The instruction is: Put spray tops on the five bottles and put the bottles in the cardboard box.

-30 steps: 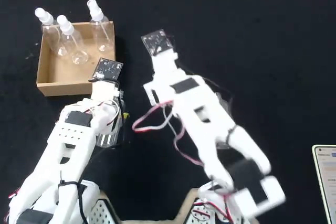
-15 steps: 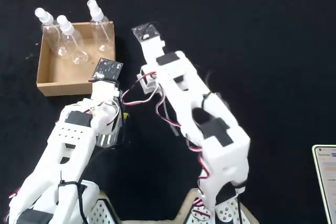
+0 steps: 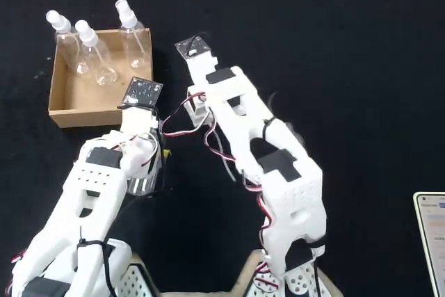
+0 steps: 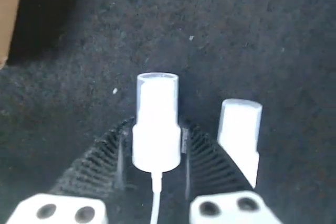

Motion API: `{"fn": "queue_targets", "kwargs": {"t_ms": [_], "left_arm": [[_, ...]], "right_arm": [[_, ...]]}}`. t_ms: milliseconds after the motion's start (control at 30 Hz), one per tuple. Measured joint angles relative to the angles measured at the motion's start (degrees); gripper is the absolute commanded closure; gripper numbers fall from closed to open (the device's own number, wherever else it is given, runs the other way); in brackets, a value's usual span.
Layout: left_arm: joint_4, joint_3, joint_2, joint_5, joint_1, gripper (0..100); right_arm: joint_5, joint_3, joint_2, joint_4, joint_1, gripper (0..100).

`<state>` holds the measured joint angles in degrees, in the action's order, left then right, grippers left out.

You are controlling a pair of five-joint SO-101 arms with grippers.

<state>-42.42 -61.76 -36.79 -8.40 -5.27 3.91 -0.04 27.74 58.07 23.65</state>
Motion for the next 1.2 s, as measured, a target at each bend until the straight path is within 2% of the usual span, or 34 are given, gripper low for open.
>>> {"fn": "queue_targets", "kwargs": {"t_ms": [433,567,767,867,1067,1200], "left_arm": [[0.0,0.0,0.0,0.0,0.0,88],[0.1,0.0,0.0,-0.1,0.0,88],[1.8,1.5,0.0,-0.1,-1.8,88],[1.8,5.6,0.0,-0.1,-4.0,88],[1.9,11.6,0.0,-0.1,-10.9,88],[6.1,12.0,0.1,-0.1,-16.1,88]], "right_arm": [[3.1,40.9,-38.9,-1.9,-0.9,95.5],[3.0,41.9,-55.1,-1.9,-4.3,95.5],[2.9,37.5,-78.8,-2.0,-5.1,95.5],[0.1,34.1,-87.0,-5.0,-5.0,95.5],[-5.8,33.1,-91.8,-15.4,-5.0,95.6],[-7.8,33.1,-91.8,-18.9,-5.0,95.6]]}}
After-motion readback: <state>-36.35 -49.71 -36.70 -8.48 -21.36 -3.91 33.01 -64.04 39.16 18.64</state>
